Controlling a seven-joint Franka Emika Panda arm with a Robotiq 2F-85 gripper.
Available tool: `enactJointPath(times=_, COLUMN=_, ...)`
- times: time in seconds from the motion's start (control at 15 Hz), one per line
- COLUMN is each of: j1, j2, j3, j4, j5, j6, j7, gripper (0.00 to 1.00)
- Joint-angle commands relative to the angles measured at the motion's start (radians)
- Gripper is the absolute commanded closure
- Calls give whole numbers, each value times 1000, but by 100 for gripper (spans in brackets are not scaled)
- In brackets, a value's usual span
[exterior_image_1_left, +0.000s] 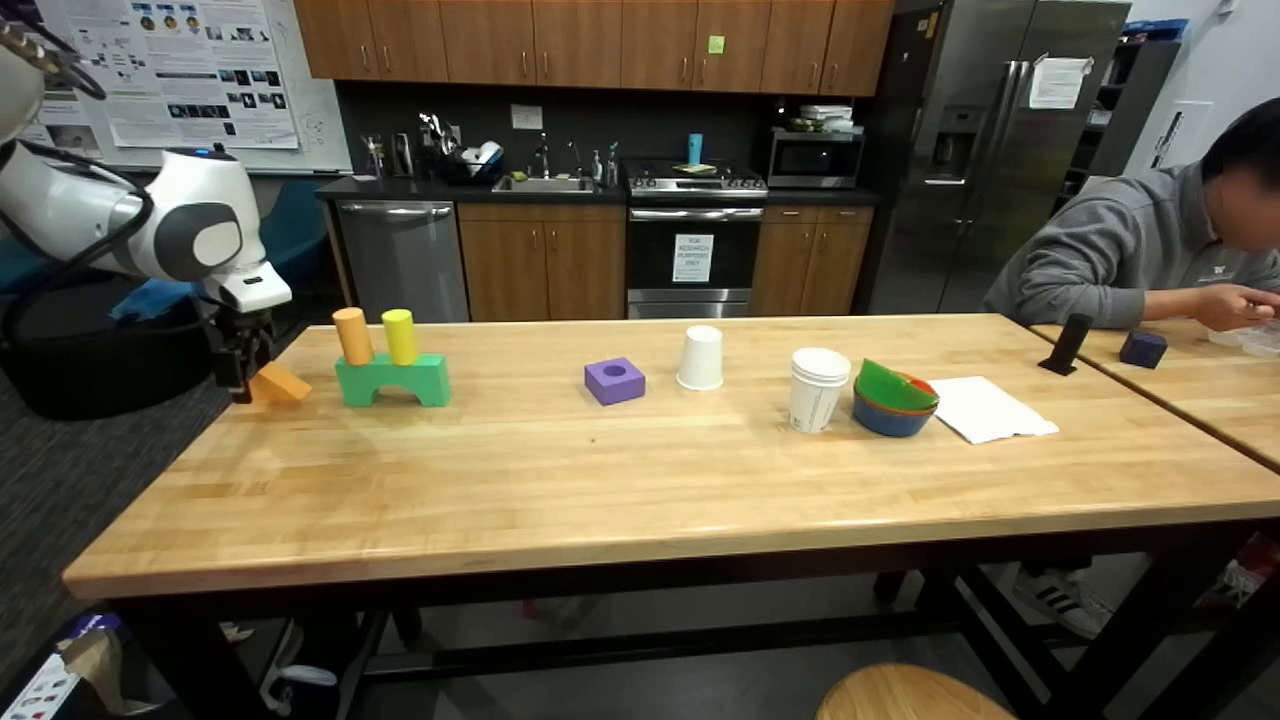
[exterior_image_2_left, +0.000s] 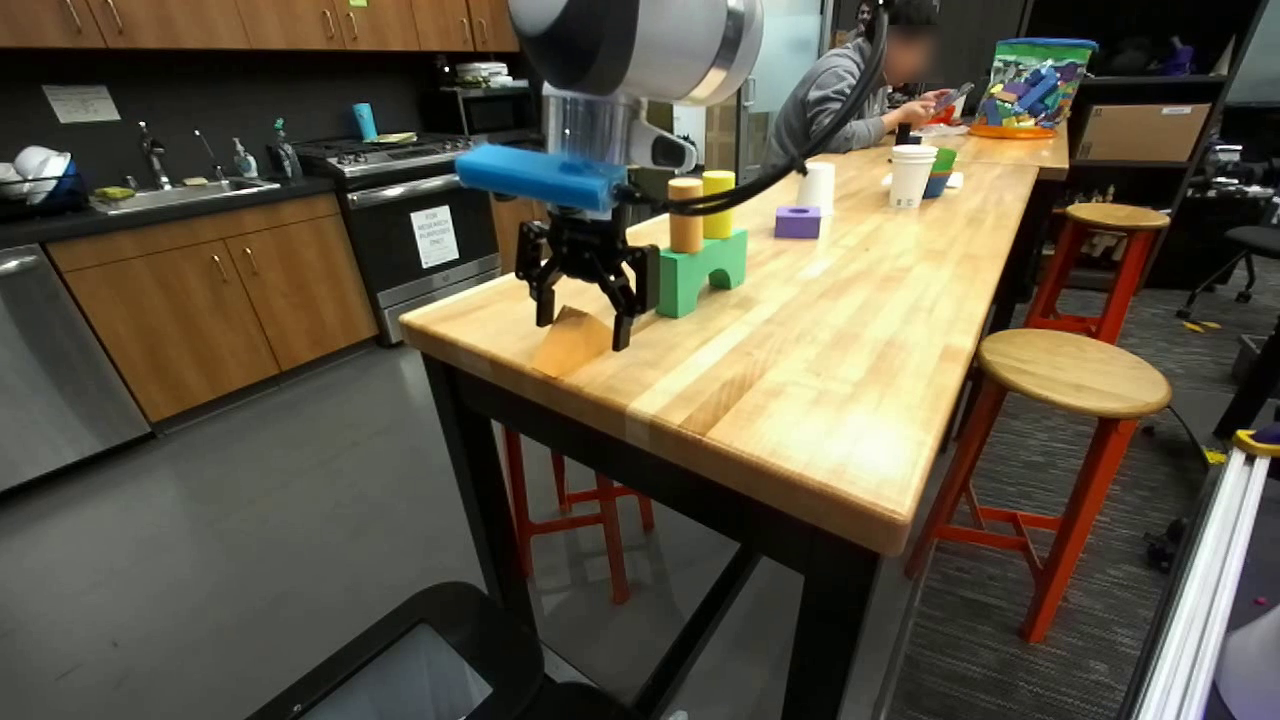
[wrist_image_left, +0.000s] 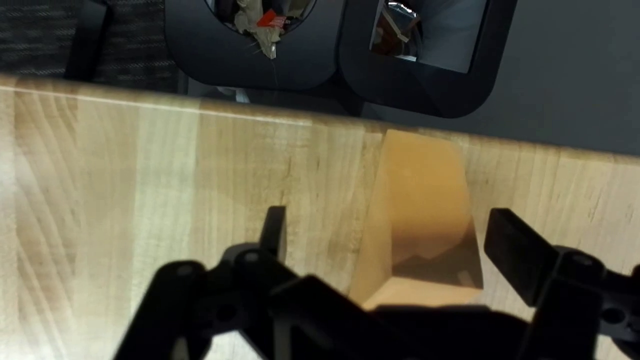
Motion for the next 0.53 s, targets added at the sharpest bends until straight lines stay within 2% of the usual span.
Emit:
enactJointPath(times=0.0, j1=2, j2=-26, j3=-12, j4=-30, j5=-8, j6=19, j7=43, gripper=0)
enactJointPath(times=0.47, j1=8, j2=-49, j3=-26, j4=-25, j5=-57, j6=4, j7=78, gripper=0)
